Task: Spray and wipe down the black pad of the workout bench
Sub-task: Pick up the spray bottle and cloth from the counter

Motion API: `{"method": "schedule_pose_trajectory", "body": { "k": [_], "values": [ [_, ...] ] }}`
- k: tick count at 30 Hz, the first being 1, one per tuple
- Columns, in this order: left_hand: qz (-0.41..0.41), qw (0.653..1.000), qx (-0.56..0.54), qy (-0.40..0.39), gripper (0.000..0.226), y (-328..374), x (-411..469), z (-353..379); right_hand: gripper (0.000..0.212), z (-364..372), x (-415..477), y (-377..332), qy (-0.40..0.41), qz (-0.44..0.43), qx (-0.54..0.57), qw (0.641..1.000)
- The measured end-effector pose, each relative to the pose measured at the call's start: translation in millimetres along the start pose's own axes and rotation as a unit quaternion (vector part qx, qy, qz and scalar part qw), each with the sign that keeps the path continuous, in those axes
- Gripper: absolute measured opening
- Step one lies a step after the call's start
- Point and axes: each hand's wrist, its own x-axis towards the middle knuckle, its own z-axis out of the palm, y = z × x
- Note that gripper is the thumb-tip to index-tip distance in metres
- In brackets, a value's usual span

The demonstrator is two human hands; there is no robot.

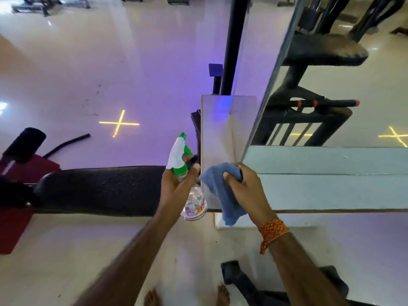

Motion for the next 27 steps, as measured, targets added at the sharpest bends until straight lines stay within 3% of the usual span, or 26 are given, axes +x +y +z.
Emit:
{"method": "schedule_pose_trajectory", "body": {
  "k": [4, 12, 17, 19, 24, 27],
  "values": [
    [-0.052, 0.997, -0.052, 0.023, 0.013, -1.8, 6.9, -76.6, 0.012, 68.9, 6.0, -40.3, -0.044, -0.012, 0.027, 0.999],
    [-0.053, 0.992, -0.1, 0.049, 0.014, -15.5, 32.8, -255.3, 0.014, 232.8, 13.5, -101.3, -0.099, 0.0, 0.026, 0.995],
    [-0.08, 0.993, -0.065, 0.061, 0.06, -35.5, 58.5, -337.4, 0.012, 313.4, 27.2, -128.4, -0.107, 0.03, 0.026, 0.993],
    [-0.091, 0.992, -0.057, 0.069, 0.067, -48.1, 73.1, -361.7, 0.011, 340.9, 39.1, -131.3, -0.099, 0.036, 0.018, 0.994],
    [-0.096, 0.991, -0.015, 0.096, 0.044, -84.6, 117.7, -411.2, 0.004, 402.2, 84.8, -123.4, -0.12, 0.053, -0.009, 0.991],
    [-0.116, 0.988, 0.014, 0.103, 0.036, -112.0, 151.0, -433.8, 0.014, 443.2, 120.2, -105.8, -0.141, 0.063, -0.06, 0.986]
  ]
}}
